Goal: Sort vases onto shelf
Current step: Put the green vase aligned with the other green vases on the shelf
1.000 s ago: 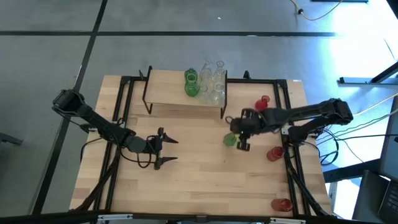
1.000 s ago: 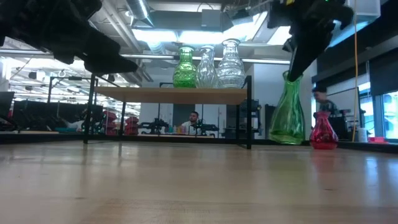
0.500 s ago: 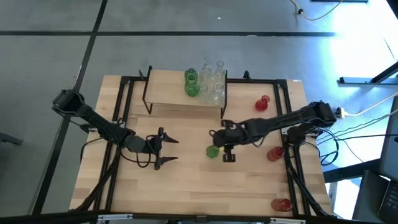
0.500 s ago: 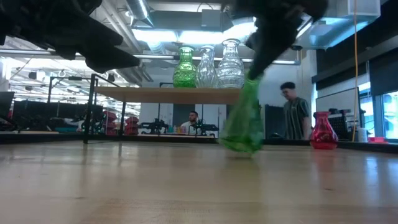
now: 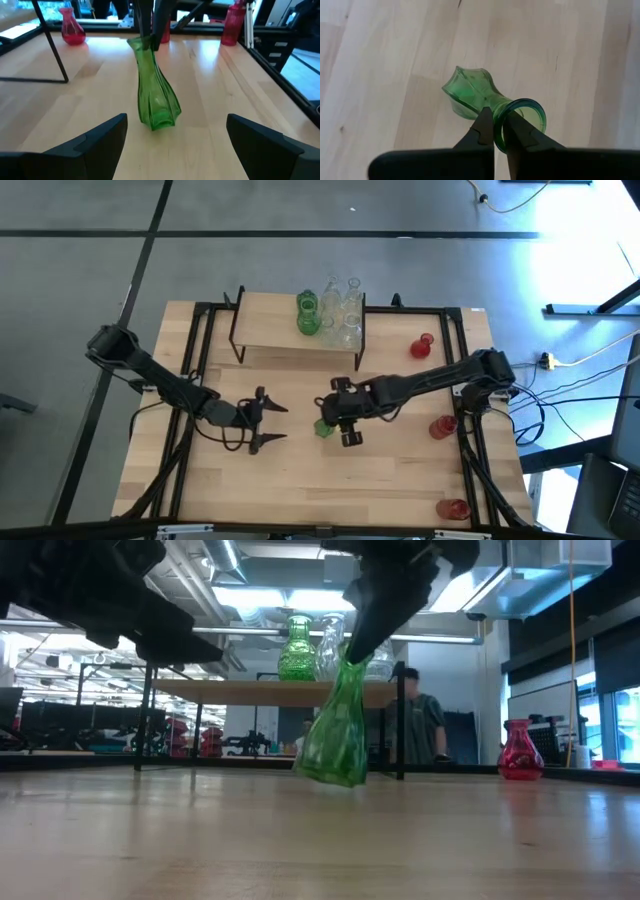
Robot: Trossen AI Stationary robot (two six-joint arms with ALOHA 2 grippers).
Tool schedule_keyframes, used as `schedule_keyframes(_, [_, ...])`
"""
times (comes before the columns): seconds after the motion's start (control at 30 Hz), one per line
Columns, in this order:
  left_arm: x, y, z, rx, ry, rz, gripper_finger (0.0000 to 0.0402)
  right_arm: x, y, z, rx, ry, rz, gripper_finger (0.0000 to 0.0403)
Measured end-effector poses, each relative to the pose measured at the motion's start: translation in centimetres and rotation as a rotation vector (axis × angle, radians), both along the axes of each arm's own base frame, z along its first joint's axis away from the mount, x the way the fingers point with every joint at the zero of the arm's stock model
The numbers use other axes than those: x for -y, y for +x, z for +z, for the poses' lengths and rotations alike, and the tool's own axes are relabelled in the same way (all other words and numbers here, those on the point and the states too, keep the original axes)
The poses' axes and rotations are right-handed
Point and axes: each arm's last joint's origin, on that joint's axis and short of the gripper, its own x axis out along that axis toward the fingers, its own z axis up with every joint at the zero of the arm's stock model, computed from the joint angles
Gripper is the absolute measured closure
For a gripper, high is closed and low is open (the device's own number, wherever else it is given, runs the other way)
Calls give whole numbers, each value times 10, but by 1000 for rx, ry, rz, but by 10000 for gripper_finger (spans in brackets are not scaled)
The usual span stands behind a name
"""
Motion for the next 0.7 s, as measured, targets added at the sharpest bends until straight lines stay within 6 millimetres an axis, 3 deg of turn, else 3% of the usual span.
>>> schedule_keyframes(0.53, [-1, 5, -6, -5, -5, 14, 66, -1, 2, -6, -20, 17, -40, 397])
schedule_keyframes(0.7, [-1, 5, -7, -6, -4, 14, 66, -1, 4, -6, -6, 52, -82, 362])
